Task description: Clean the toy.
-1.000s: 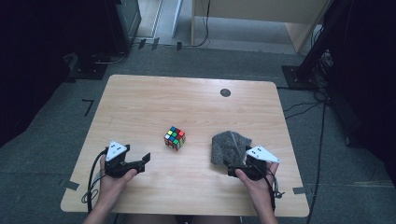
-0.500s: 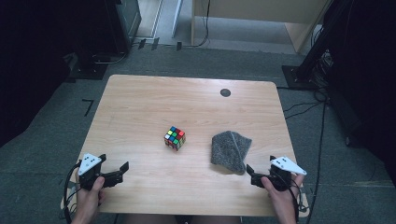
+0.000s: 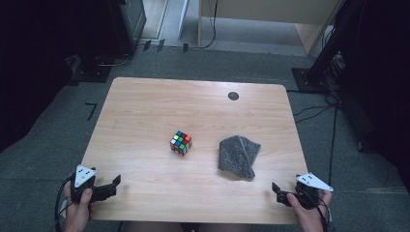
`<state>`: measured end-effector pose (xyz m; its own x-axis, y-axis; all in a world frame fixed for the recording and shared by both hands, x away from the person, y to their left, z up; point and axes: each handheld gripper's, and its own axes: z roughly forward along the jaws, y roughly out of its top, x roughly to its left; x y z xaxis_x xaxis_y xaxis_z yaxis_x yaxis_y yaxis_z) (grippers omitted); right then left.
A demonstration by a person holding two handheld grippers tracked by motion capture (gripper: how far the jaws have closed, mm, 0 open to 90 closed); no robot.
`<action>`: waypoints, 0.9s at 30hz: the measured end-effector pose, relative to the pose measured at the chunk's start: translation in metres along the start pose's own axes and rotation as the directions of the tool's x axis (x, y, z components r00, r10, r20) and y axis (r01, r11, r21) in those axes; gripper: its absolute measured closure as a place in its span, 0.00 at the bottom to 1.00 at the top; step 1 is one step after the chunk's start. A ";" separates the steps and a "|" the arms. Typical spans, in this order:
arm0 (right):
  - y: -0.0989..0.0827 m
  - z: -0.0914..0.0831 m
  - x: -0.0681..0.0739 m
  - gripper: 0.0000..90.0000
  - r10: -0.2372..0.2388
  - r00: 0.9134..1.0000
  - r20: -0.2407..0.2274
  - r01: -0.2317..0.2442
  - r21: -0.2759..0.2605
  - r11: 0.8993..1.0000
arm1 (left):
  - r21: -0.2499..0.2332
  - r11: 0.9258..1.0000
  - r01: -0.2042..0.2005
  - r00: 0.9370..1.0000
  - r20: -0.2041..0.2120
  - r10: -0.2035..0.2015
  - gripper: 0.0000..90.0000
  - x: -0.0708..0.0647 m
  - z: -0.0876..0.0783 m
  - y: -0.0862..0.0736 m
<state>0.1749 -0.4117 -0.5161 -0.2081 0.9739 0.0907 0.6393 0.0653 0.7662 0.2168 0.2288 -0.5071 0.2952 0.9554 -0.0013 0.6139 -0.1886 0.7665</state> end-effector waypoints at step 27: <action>-0.005 0.011 0.000 0.00 -0.019 0.997 0.073 0.012 0.089 0.996 | 0.110 0.994 -0.023 1.000 0.006 0.022 0.04 0.001 0.015 -0.002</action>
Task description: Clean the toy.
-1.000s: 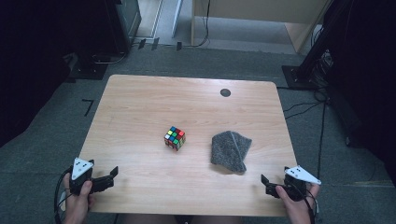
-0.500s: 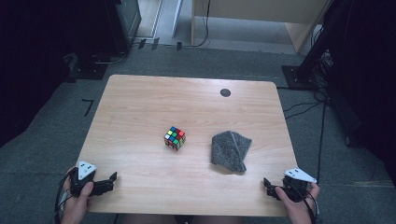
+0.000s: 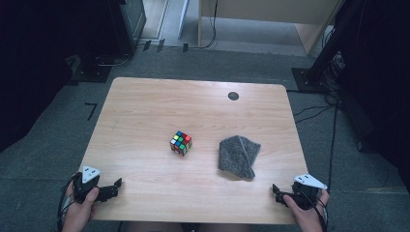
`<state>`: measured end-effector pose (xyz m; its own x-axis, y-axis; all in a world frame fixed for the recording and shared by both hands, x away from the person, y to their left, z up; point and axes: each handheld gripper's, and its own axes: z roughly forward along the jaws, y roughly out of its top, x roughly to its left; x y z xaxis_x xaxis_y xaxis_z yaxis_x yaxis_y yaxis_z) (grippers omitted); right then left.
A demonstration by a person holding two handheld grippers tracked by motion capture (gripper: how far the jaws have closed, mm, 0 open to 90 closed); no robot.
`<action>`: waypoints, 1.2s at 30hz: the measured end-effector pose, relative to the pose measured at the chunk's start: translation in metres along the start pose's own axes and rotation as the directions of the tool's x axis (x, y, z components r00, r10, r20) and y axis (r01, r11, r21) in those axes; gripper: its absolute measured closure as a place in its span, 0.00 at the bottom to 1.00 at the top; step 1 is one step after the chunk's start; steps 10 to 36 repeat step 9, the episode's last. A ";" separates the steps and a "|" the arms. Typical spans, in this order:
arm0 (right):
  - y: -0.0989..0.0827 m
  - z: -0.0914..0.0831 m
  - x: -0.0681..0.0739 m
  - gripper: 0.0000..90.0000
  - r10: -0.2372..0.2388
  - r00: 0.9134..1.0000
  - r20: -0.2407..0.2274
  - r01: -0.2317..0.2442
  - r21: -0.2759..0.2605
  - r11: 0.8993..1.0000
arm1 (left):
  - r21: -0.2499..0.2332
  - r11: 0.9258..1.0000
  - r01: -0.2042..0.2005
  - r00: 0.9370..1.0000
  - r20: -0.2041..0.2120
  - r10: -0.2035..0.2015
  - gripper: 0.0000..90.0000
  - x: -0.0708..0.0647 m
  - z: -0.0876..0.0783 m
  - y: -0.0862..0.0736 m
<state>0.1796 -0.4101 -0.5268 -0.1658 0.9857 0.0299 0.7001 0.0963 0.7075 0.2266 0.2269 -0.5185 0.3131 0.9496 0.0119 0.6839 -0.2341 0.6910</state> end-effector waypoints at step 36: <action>0.000 0.000 0.000 0.00 0.000 1.000 0.000 0.000 0.000 1.000 | 0.000 1.000 -0.011 1.000 0.009 0.011 0.04 0.000 0.000 0.000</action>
